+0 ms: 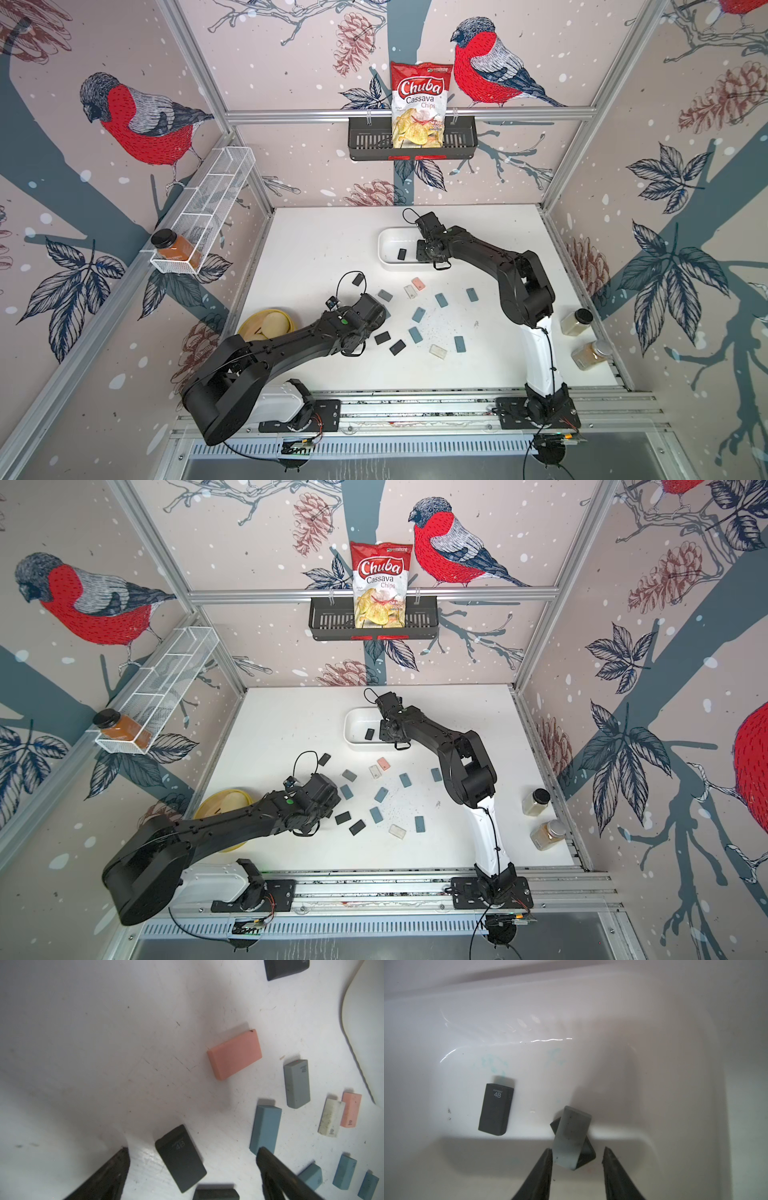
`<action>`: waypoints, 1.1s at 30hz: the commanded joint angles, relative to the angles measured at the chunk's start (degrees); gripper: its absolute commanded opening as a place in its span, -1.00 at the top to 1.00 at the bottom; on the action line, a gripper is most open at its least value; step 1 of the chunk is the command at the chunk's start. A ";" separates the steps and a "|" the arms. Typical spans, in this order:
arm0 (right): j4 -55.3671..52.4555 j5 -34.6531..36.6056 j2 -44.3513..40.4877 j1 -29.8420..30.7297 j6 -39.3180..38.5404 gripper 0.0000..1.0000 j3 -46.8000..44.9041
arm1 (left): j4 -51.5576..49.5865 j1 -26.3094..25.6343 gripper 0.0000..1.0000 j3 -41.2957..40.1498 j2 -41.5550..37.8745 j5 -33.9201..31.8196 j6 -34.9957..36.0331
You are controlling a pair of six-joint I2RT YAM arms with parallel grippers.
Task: Put the eraser in the storage box
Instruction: Place the eraser in the storage box, then pick up the eraser from the center of the board.
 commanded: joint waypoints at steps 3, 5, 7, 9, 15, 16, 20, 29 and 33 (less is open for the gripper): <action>0.35 -0.37 -0.60 0.33 -0.71 -0.23 -0.14 | -0.86 -0.29 -0.91 -0.14 0.98 0.99 -2.58; 1.13 -0.27 -1.79 0.48 -0.99 -0.43 -0.83 | -0.72 -0.42 -0.91 -0.19 1.12 0.94 -2.90; 1.62 0.04 -3.13 0.68 -1.15 -0.58 -1.43 | -0.71 -0.50 -0.91 -0.04 1.33 1.14 -3.07; 2.25 0.42 -4.73 0.88 -1.15 -0.75 -2.31 | -1.32 -0.75 -0.90 0.19 1.50 1.01 -3.77; 4.82 1.30 -10.39 1.22 0.05 -0.99 -6.98 | -2.28 -1.93 -0.82 -0.04 1.42 1.34 -6.24; 5.79 0.93 -11.60 1.31 0.28 -0.99 -8.35 | -2.80 -2.24 -0.81 0.13 1.33 1.34 -6.70; 7.55 0.91 -15.89 2.30 0.35 -0.99 -12.42 | -6.37 -2.75 -0.77 1.96 1.80 1.20 -8.52; 10.59 2.83 -25.07 4.52 0.26 -0.99 -21.10 | -12.98 -2.79 -0.65 7.07 3.17 2.43 -10.75; 11.12 2.87 -27.74 5.00 0.08 -1.00 -23.74 | -14.90 -2.77 -0.63 7.95 3.94 0.98 -12.50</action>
